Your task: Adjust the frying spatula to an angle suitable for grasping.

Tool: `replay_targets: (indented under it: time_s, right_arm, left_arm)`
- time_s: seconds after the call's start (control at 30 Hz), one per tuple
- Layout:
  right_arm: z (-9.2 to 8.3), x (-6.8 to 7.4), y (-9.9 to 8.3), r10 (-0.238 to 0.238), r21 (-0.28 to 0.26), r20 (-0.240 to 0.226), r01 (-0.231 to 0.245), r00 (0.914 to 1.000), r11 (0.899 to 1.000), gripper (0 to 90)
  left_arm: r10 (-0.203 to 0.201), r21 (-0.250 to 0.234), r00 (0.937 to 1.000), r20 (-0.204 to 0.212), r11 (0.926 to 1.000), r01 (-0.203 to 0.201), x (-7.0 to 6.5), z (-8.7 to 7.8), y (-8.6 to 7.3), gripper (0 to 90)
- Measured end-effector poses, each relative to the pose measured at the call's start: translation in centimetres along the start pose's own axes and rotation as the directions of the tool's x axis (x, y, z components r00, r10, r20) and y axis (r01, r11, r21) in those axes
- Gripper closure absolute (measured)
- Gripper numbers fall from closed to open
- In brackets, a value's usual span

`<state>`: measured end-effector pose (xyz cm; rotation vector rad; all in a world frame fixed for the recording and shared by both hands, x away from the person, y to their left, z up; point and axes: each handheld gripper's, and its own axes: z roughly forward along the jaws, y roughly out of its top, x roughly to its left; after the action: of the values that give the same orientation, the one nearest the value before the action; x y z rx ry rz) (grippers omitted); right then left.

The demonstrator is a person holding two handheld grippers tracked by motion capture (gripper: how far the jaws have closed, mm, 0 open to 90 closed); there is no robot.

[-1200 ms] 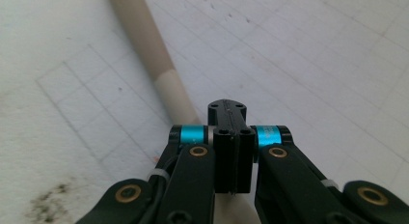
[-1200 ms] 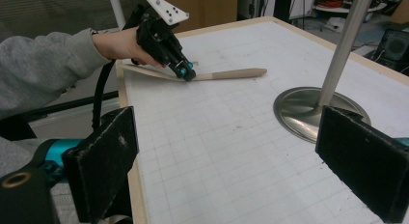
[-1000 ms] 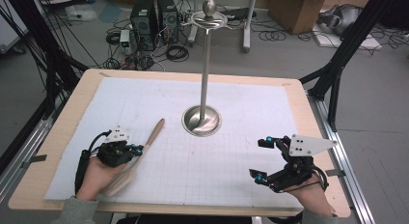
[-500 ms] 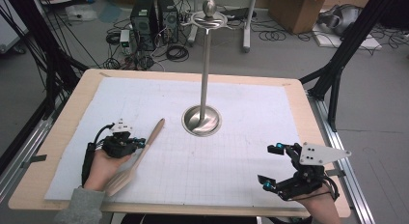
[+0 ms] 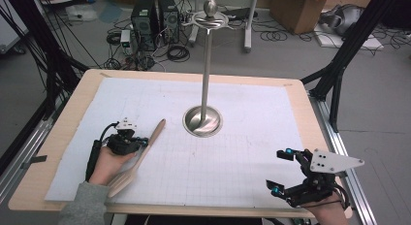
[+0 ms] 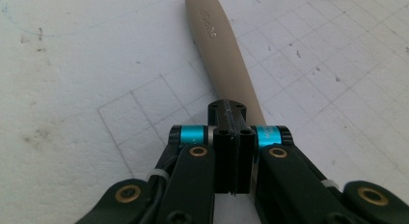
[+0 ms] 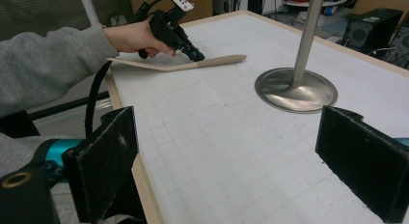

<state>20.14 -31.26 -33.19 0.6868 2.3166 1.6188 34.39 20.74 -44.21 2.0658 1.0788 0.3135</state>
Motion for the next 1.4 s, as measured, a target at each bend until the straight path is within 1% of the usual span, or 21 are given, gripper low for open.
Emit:
replay_targets:
  time_s: [0.07, 0.13, 0.17, 0.2, 0.23, 0.27, 0.33, 0.4, 0.43, 0.5, 0.57, 0.63, 0.67, 0.87, 0.9, 0.93, 0.97, 1.13, 1.27, 1.33, 1.4]
  right_arm:
    - [0.0, 0.0, -0.1, -0.001, 0.002, 0.001, 0.001, 1.0000, 1.000, 7.0]
    - [-0.1, 0.1, -0.1, -0.004, 0.005, 0.005, 0.004, 1.0000, 1.000, 7.0]
    - [-0.1, 0.1, -0.1, -0.005, 0.004, 0.007, 0.005, 1.0000, 1.000, 7.0]
    - [-0.1, 0.2, -0.2, -0.004, 0.007, 0.009, 0.004, 1.0000, 1.000, 7.0]
    - [-0.1, 0.3, -0.2, 0.003, 0.011, 0.007, -0.003, 1.0000, 1.000, 7.0]
    - [-0.1, 0.2, -0.2, -0.004, 0.009, 0.012, 0.004, 0.9999, 1.000, 7.0]
    - [-0.2, 0.3, -0.3, -0.001, 0.012, 0.012, 0.001, 0.9999, 1.000, 7.0]
    - [-0.4, 0.4, -0.4, 0.004, 0.014, 0.014, -0.004, 0.9999, 1.000, 7.0]
    - [-0.4, 0.3, -0.4, 0.001, 0.012, 0.019, -0.001, 0.9998, 1.000, 7.0]
    - [-0.5, 0.4, -0.5, 0.006, 0.016, 0.018, -0.007, 0.9998, 1.000, 6.9]
    - [-0.6, 0.5, -0.5, 0.004, 0.013, 0.020, -0.005, 0.9998, 1.000, 7.0]
    - [-0.7, 0.6, -0.6, 0.009, 0.019, 0.022, -0.009, 0.9997, 1.000, 6.9]
    - [-0.7, 0.6, -0.6, 0.008, 0.019, 0.023, -0.008, 0.9997, 1.000, 7.0]
    - [-0.8, 0.7, -0.7, 0.009, 0.025, 0.027, -0.010, 0.9996, 1.000, 7.0]
    - [-0.7, 0.8, -0.7, 0.011, 0.027, 0.025, -0.012, 0.9996, 1.000, 7.0]
    - [-0.7, 0.8, -0.7, 0.010, 0.028, 0.025, -0.011, 0.9996, 1.000, 6.9]
    - [-0.7, 0.8, -0.7, 0.009, 0.026, 0.024, -0.010, 0.9997, 1.000, 7.0]
    - [-0.5, 0.7, -0.8, 0.005, 0.033, 0.023, -0.006, 0.9997, 0.999, 7.0]
    - [-0.4, 0.8, -0.8, 0.008, 0.041, 0.019, -0.009, 0.9998, 0.999, 6.9]
    - [-0.3, 0.8, -0.8, 0.010, 0.043, 0.016, -0.010, 0.9998, 0.999, 7.0]
    - [-0.3, 0.8, -0.8, 0.011, 0.045, 0.017, -0.012, 0.9998, 0.999, 7.0]
  left_arm:
    - [0.003, 0.009, 0.9999, 0.012, 1.0000, -0.004, -0.1, 0.1, 0.1, 89.6]
    - [0.035, 0.029, 0.9993, 0.015, 0.9989, -0.036, -0.5, 0.3, 0.5, 89.6]
    - [0.037, 0.029, 0.9991, 0.021, 0.9989, -0.038, -0.6, 0.4, 0.6, 89.6]
    - [0.054, 0.038, 0.9983, 0.024, 0.9978, -0.055, -0.8, 0.5, 0.7, 89.6]
    - [0.061, 0.044, 0.9979, 0.023, 0.9971, -0.062, -0.8, 0.6, 0.8, 89.6]
    - [0.066, 0.052, 0.9975, 0.023, 0.9964, -0.067, -0.8, 0.5, 0.9, 89.6]
    - [0.065, 0.046, 0.9974, 0.031, 0.9968, -0.066, -0.8, 0.7, 0.9, 89.6]
    - [0.073, 0.049, 0.9967, 0.035, 0.9960, -0.075, -0.8, 0.7, 1.0, 89.6]
    - [0.069, 0.046, 0.9969, 0.037, 0.9964, -0.071, -0.9, 0.8, 1.0, 89.6]
    - [0.082, 0.057, 0.9957, 0.043, 0.9948, -0.084, -0.8, 0.9, 1.2, 89.6]
    - [0.115, 0.060, 0.9926, 0.039, 0.9913, -0.117, -1.1, 1.0, 1.4, 89.6]
    - [0.118, 0.061, 0.9922, 0.040, 0.9908, -0.121, -1.2, 1.1, 1.5, 89.6]
    - [0.130, 0.059, 0.9904, 0.045, 0.9893, -0.133, -1.2, 1.2, 1.5, 89.6]
    - [0.131, 0.055, 0.9893, 0.065, 0.9895, -0.134, -1.1, 1.3, 1.6, 89.6]
    - [0.142, 0.053, 0.9877, 0.066, 0.9879, -0.145, -1.1, 1.3, 1.6, 89.6]
    - [0.139, 0.047, 0.9880, 0.067, 0.9887, -0.142, -1.2, 1.4, 1.6, 89.7]
    - [0.147, 0.051, 0.9866, 0.070, 0.9872, -0.151, -1.2, 1.4, 1.7, 89.7]
    - [0.173, 0.051, 0.9830, 0.063, 0.9831, -0.176, -1.6, 1.6, 1.9, 89.6]
    - [0.175, 0.047, 0.9823, 0.066, 0.9829, -0.178, -1.6, 1.6, 1.9, 89.6]
    - [0.175, 0.047, 0.9828, 0.060, 0.9830, -0.178, -1.6, 1.6, 1.9, 89.6]
    - [0.183, 0.046, 0.9822, 0.042, 0.9817, -0.185, -1.7, 1.6, 1.9, 89.6]
